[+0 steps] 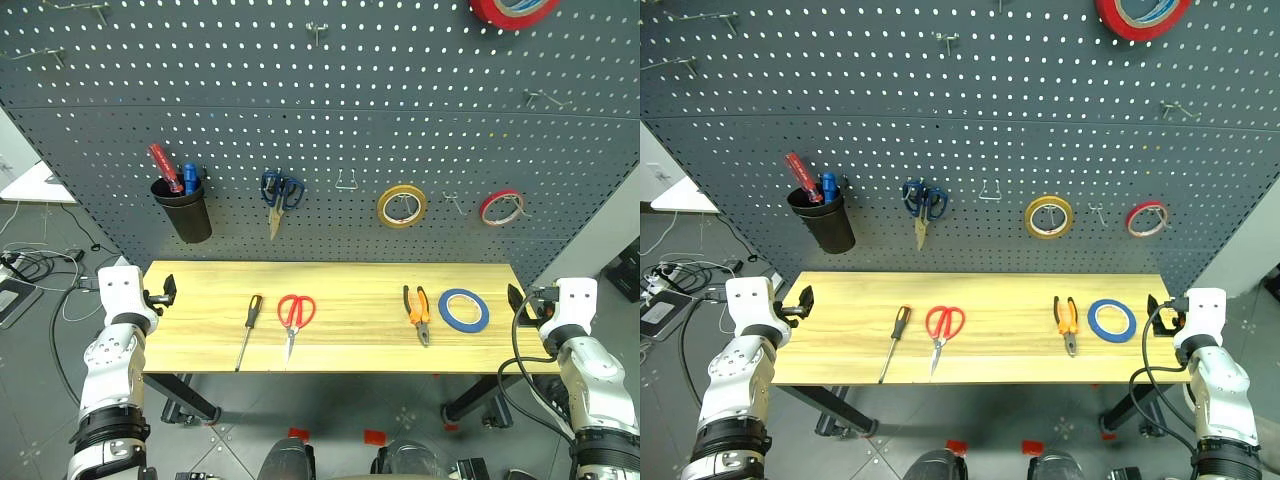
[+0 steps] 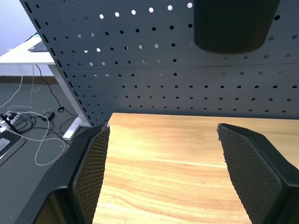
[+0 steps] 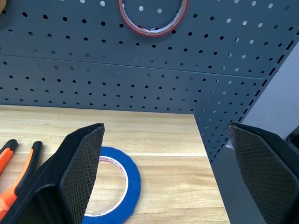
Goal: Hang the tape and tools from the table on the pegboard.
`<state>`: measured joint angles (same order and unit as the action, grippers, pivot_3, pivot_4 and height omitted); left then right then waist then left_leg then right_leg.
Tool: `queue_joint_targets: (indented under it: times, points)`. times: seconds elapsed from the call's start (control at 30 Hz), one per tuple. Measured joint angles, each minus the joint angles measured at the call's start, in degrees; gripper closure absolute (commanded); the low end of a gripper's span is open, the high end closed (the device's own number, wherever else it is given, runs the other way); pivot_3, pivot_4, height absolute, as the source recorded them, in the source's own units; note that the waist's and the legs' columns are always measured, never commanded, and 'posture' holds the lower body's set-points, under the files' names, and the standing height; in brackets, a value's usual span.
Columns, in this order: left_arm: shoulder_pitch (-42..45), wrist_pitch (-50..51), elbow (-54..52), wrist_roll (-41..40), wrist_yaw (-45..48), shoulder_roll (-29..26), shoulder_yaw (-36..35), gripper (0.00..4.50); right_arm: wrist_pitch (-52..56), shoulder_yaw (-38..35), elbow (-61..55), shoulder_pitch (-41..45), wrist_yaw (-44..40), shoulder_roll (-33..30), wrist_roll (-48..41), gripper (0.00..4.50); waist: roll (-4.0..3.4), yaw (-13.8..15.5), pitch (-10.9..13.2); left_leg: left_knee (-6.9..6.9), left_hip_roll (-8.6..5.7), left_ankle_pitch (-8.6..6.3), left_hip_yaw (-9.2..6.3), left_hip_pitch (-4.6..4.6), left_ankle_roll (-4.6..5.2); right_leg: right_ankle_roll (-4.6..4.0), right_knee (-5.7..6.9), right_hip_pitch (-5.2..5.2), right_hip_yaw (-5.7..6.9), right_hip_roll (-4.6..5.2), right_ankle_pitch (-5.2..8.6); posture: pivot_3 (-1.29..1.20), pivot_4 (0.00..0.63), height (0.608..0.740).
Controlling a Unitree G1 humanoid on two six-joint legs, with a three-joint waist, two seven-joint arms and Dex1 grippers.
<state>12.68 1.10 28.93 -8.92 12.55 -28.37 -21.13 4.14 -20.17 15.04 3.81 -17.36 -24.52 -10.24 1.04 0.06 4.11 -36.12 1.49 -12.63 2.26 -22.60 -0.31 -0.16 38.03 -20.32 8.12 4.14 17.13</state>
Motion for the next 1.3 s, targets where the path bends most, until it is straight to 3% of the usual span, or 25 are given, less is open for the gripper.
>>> queue_joint_targets:
  times: [0.33, 0.6, 0.97, 1.2, 1.3]
  points:
    - [-0.77, -0.52, -0.08, 1.36, -0.68, -0.70, 0.56, 0.62, 0.01, 0.04, 0.00, -0.17, -0.38, 0.00, -0.01, 0.00, -0.04, 0.00, 0.03, 0.03, 0.03, 0.00, 0.13, 0.00, 0.01, 0.00, 0.02, -0.09, -0.14, -0.02, 0.00, 0.00, 0.044, 0.740]
    - [-5.43, 0.34, -6.31, 0.13, 3.13, -0.67, 1.03, 0.62, 0.61, 3.98, -5.89, -4.93, -4.62, -0.62, 0.63, 0.00, -0.25, -0.02, 0.85, 0.09, 0.14, -0.05, 0.59, 0.04, 0.06, 0.00, 0.02, -0.29, -0.64, -0.09, 0.00, -0.02, 0.109, 0.740]
    - [-7.45, 13.39, -27.02, -0.22, 12.37, -0.49, 13.19, 0.62, 16.51, 17.22, -25.41, -6.82, -12.93, -8.47, 4.56, 0.00, 0.21, 0.01, 7.83, 0.07, 0.23, -0.14, 1.22, -0.37, 0.24, 0.02, 0.07, -1.05, -1.24, -0.12, -0.11, -0.08, 0.319, 0.740]
    - [-6.09, 16.15, -38.05, -1.12, 28.35, -5.73, 25.69, 0.62, 25.64, 21.85, -25.98, 0.14, -17.66, -13.25, 4.87, 0.00, 0.13, -0.13, 13.30, 0.11, 0.26, -0.16, 1.31, -1.04, 0.28, -0.35, 0.04, -1.77, -1.29, -0.10, -0.24, -0.09, 0.405, 0.740]
    - [-2.01, 14.38, -39.76, -1.05, 34.79, -6.25, 30.79, 0.62, 26.17, 23.59, -19.41, 6.74, -19.44, -14.23, 5.45, 0.00, 0.08, -0.18, 15.07, 0.03, 0.22, -0.14, 1.34, -1.32, 0.26, -0.35, 0.03, -1.98, -1.24, -0.10, -0.25, -0.09, 0.433, 0.740]
